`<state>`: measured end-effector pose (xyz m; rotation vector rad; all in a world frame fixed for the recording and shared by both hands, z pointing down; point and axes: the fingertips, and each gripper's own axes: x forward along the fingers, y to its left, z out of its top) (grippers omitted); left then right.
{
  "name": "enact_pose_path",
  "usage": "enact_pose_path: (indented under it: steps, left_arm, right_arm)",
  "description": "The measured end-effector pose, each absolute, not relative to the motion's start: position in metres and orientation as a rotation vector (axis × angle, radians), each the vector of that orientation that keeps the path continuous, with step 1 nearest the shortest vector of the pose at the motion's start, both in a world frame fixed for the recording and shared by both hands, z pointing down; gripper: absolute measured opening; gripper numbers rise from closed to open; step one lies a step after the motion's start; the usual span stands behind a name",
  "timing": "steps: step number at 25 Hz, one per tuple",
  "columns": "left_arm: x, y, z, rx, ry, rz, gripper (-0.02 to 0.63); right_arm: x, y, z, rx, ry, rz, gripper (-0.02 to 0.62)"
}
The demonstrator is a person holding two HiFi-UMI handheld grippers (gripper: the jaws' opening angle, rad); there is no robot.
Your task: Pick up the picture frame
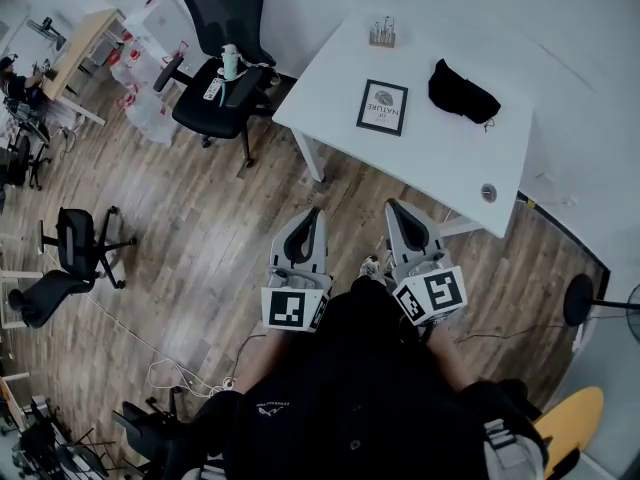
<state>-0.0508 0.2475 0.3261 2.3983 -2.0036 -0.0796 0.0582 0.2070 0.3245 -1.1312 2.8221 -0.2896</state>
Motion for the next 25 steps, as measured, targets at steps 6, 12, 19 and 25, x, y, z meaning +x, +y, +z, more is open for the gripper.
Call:
enact_pose_path:
  steps: [6, 12, 19, 25]
  left_arm:
    - [-0.039, 0.195, 0.326, 2.36, -2.064, -0.106, 0.008]
    - [-0.016, 0.154, 0.333, 2.371, -2.055, -0.096, 0.008]
    - [-0.006, 0.121, 0.339, 2.364, -2.036, -0.084, 0.008]
    - [0.0, 0.09, 0.342, 2.403, -1.981, -0.088, 0.008]
  right_arm:
    - [0.076, 0.155, 0.327, -1.116, 2.847, -0.269, -0.002]
    - [0.103, 0.108, 0.335, -1.157, 2.831, -0.293, -0.002]
    - [0.124, 0.08, 0.349, -1.221, 2.817, -0.364, -0.002]
    - [0.134, 0.051, 0.358, -1.313, 2.773, -0.409, -0.002]
